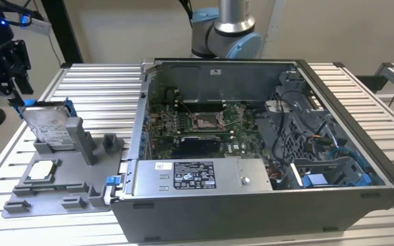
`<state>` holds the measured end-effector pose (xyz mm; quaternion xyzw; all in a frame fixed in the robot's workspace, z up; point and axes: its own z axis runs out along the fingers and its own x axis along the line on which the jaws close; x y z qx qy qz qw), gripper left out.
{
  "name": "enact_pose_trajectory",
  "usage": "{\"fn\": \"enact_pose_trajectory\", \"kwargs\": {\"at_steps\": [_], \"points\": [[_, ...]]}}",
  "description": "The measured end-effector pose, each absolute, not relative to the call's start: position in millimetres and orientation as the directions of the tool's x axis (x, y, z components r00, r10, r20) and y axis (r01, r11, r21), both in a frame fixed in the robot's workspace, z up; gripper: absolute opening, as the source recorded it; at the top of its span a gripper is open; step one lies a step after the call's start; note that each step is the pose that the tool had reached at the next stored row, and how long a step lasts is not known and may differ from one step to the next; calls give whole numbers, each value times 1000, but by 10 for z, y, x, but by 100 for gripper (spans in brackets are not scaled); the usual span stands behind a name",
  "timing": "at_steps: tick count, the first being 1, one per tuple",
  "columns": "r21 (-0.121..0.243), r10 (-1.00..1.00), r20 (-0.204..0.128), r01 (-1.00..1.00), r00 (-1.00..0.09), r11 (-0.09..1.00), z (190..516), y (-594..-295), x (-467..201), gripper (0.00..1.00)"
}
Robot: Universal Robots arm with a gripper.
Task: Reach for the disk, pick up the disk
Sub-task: 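Pick up the disk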
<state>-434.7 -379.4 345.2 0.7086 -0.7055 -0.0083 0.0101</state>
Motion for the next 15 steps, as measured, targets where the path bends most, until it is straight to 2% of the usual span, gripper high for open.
{"fn": "enact_pose_trajectory", "kwargs": {"at_steps": [15], "points": [[26,-1000,3,-1000,4,-4,3295,-3771,-4346,100]]}}
